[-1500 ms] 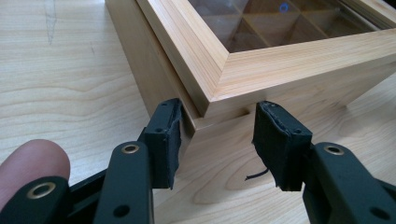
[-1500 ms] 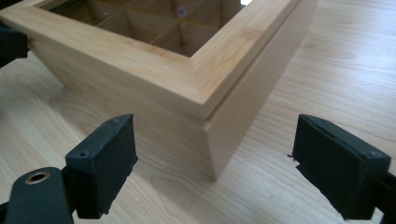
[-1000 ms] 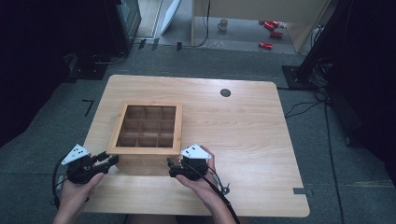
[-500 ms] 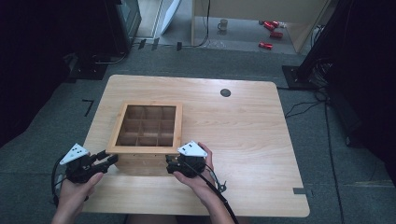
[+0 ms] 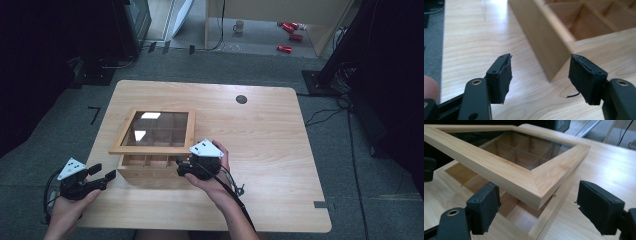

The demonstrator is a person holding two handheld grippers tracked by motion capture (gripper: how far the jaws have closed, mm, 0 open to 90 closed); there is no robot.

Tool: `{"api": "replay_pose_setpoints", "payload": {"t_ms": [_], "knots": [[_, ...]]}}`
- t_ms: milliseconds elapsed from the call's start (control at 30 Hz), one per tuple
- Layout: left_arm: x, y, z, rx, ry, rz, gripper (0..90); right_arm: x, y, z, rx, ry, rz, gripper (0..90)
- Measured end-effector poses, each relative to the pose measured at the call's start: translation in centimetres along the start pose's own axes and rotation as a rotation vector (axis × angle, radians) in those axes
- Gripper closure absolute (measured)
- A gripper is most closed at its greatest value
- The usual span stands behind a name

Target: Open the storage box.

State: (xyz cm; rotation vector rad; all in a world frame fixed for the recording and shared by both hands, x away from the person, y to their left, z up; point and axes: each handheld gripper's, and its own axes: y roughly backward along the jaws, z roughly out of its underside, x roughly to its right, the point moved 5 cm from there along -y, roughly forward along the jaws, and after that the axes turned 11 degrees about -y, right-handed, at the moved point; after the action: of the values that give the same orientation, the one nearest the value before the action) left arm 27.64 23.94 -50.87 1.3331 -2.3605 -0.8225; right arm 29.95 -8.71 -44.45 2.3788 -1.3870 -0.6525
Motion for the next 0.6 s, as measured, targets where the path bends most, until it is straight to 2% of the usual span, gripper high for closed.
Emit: {"api": "replay_pose_setpoints", "payload": {"t_ms": [67, 100, 167, 267, 300, 467, 600], "knots": [[-0.1, -0.2, 0.2, -0.005, 0.006, -0.004, 34.3, 0.0, 0.1, -0.4, 0.004, 0.006, 0.003, 18.9], [-0.3, -0.6, 0.7, -0.023, 0.004, -0.022, 34.0, -0.1, 0.2, -1.4, 0.015, 0.021, 0.007, 18.8], [-0.3, -1.2, 1.3, -0.051, -0.005, -0.049, 32.4, -0.1, 0.4, -2.2, 0.025, 0.030, 0.010, 18.8], [-0.3, -1.7, 1.7, -0.074, -0.011, -0.057, 30.6, -0.1, 0.5, -3.1, 0.042, 0.040, 0.011, 18.8], [-0.3, -2.1, 2.0, -0.094, -0.014, -0.064, 29.6, 0.0, 0.5, -4.1, 0.053, 0.043, 0.010, 18.8], [-0.4, -2.7, 2.5, -0.111, 0.011, -0.073, 29.5, 0.3, 0.5, -5.8, 0.071, 0.046, 0.000, 18.8], [-0.3, -2.9, 2.6, -0.113, 0.005, -0.093, 29.9, 1.2, 0.1, -7.6, 0.099, 0.053, -0.011, 18.8]]}}
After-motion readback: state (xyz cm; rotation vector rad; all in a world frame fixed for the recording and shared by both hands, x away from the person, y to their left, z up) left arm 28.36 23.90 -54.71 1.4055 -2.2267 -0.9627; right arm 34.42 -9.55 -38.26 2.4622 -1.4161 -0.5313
